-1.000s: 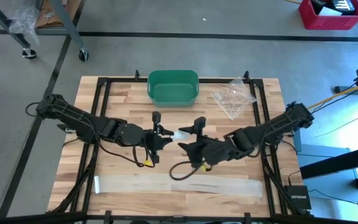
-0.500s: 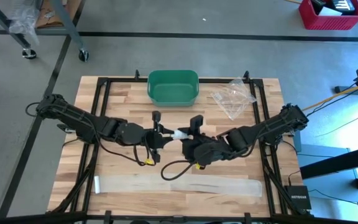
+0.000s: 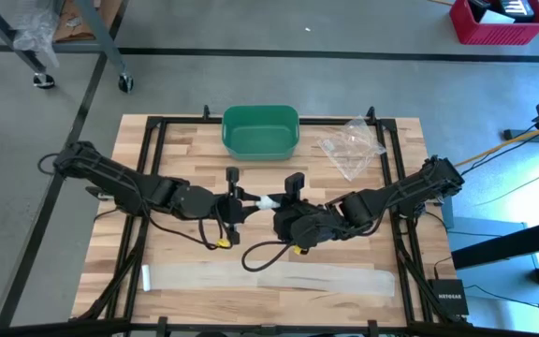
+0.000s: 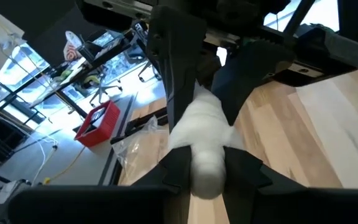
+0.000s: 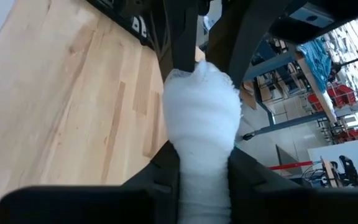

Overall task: Roll bandage
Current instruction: Roll the top white bandage

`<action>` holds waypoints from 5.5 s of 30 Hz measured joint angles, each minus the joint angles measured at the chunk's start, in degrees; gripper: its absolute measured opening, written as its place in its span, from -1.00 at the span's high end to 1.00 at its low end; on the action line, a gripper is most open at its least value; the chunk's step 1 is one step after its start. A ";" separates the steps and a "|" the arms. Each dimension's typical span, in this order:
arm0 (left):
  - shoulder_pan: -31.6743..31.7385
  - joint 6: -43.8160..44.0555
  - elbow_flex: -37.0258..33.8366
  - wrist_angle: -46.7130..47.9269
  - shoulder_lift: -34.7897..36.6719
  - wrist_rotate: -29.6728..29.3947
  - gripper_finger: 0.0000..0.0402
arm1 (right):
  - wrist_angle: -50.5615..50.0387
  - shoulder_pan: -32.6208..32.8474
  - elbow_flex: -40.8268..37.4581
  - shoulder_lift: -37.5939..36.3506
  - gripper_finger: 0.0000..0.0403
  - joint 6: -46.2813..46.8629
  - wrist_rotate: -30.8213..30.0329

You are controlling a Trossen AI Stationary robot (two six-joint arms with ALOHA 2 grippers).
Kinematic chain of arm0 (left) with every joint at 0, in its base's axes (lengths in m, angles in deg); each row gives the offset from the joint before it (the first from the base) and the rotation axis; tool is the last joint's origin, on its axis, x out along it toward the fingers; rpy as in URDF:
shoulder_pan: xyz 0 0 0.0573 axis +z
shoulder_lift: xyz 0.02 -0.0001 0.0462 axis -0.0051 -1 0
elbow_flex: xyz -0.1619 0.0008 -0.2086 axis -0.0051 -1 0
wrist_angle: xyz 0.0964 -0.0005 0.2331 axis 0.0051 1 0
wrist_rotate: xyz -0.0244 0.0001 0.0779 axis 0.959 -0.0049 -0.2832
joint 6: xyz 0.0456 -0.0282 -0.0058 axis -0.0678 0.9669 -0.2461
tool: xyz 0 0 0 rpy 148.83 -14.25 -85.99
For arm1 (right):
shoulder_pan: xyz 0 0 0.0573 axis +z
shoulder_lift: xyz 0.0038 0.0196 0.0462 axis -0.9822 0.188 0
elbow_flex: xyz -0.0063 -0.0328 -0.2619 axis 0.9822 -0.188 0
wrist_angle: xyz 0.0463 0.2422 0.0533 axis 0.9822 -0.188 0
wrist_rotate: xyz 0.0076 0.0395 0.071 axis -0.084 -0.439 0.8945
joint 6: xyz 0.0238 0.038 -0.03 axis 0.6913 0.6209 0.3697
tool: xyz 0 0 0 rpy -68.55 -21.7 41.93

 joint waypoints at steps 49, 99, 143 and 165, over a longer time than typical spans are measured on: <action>9.77 23.36 -29.35 -6.16 2.37 2.02 0.56 | 37.07 -24.18 -34.32 13.75 0.61 11.82 37.63; 14.55 21.00 -26.63 -22.49 -18.92 16.48 0.56 | 61.14 -23.98 -55.05 -0.35 -0.20 18.39 46.30; 17.79 21.24 -26.60 -25.03 -22.14 16.15 0.56 | 54.58 -23.64 -48.11 4.83 0.94 17.24 46.42; 18.05 22.51 -26.62 -25.50 -22.14 16.13 0.56 | 53.37 -22.08 -48.11 3.91 0.60 14.09 44.55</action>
